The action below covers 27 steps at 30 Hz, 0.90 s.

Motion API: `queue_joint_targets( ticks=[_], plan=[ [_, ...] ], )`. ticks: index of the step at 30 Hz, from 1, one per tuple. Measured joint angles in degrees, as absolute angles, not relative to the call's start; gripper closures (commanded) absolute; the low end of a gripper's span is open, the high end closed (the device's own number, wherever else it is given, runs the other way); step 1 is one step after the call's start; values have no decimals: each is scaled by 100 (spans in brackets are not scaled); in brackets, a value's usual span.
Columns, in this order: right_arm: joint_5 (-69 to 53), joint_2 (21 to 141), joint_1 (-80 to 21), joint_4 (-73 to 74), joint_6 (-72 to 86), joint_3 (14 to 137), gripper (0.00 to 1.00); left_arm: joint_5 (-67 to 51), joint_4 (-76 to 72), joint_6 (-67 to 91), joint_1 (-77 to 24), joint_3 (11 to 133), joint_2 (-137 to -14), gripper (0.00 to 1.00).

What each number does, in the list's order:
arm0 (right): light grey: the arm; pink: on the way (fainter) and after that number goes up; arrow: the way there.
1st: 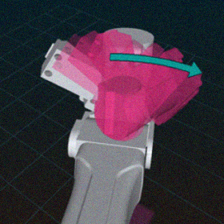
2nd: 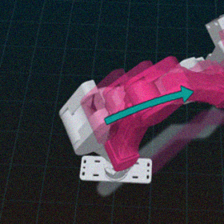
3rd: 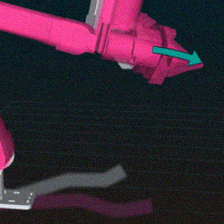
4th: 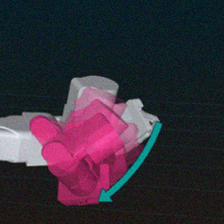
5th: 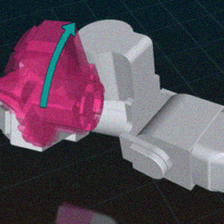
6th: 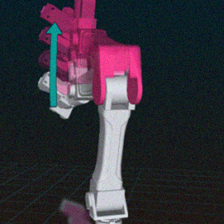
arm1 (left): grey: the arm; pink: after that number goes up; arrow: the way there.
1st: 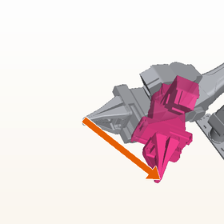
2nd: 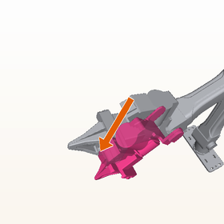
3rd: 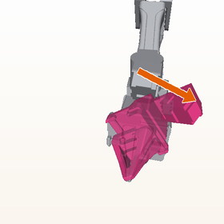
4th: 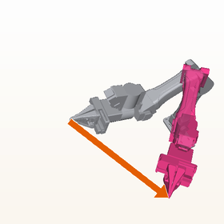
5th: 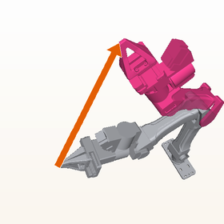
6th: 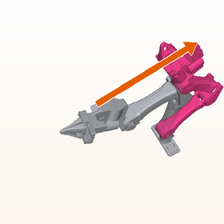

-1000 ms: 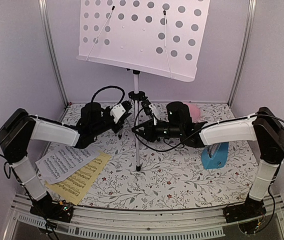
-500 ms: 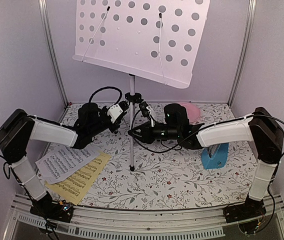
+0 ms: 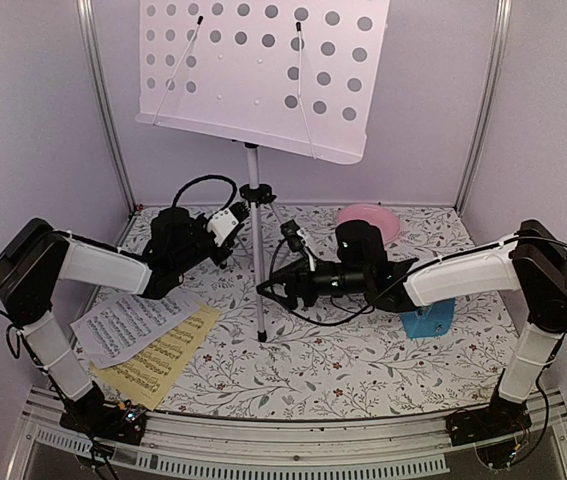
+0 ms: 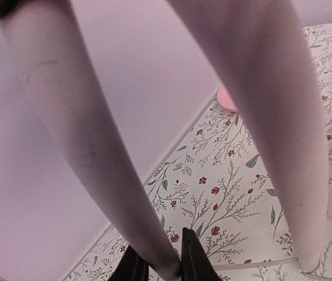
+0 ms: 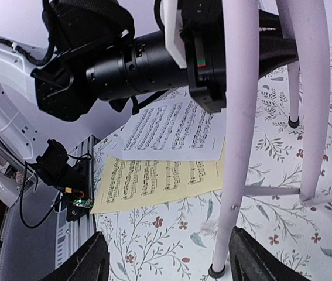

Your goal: Set up the instrument practice props

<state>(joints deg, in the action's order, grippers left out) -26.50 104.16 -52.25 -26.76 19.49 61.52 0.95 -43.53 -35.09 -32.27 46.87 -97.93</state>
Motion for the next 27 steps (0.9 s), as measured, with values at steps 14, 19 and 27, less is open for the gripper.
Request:
queue_joint_targets(
  ticks=[14, 19, 27],
  plan=[
    [-2167, 9317, -4403, -2961, 1304, 4873, 8, 224, -4082, -3660, -3190, 4482, -9373, 42],
    [-2119, 9356, -4298, -3009, 843, 4873, 8, 237, -3712, -3159, -3188, 4421, -8541, 38],
    [-2137, 10217, -4180, -2921, -71, 5312, 12, -36, -3201, -1944, -3197, 3983, -7404, 37]
  ],
)
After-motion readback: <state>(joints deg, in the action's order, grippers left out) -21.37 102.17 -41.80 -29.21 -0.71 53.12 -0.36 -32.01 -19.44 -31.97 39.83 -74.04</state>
